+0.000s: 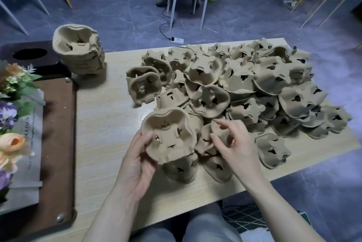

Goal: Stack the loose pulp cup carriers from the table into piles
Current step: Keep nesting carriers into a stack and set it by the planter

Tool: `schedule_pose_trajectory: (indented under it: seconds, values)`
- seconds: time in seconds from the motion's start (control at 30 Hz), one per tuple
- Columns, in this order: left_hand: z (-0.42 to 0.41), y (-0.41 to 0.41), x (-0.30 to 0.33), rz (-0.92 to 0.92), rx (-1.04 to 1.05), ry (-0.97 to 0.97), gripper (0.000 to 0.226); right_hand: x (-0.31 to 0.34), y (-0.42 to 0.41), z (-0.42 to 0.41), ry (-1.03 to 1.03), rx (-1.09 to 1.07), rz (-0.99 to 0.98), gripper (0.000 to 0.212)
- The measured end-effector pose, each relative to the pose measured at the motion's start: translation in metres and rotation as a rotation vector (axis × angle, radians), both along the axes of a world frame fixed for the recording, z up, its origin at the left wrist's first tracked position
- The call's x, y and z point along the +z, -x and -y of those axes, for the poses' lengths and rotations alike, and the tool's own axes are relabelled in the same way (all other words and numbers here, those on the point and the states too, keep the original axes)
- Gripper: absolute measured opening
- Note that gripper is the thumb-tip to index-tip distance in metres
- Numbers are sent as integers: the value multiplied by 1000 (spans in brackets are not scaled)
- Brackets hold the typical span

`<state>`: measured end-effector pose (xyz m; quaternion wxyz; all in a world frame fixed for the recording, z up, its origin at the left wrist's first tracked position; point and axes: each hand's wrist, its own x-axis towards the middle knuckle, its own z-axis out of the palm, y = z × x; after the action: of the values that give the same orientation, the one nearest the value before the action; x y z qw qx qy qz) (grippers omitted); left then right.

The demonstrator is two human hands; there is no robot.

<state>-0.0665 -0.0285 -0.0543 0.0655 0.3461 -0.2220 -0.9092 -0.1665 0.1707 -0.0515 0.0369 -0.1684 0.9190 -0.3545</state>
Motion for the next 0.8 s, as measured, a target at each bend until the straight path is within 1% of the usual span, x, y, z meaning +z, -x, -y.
schedule_pose_trajectory:
  seconds: [0.1,0.17,0.23,0.3,0.43,0.5,0.57,0.63,0.67,0.8]
  values:
    - [-13,8,1,9,9,22,42,-9,18,-7,-275,34,-60,38]
    - [-20,12,1,7,28,26,40,-19,25,-10,-386,95,-124,31]
    - [-27,14,1,7,47,30,39,-26,30,-16,-424,111,-222,20]
    - [-35,16,0,21,61,44,39,-25,34,-22,-433,86,-280,20]
    - [-47,18,-1,43,91,20,42,-17,41,-34,-415,40,-257,18]
    - [-53,21,0,45,98,23,40,-12,45,-41,-365,7,-244,14]
    - [-59,25,1,30,104,29,36,0,48,-47,-269,-30,-161,11]
    - [-64,28,3,22,101,64,34,16,47,-55,-131,-107,-56,9]
    - [-66,30,5,22,95,91,34,25,46,-58,-32,-155,-6,8]
    - [-68,36,7,30,79,162,32,58,45,-67,500,-325,186,14]
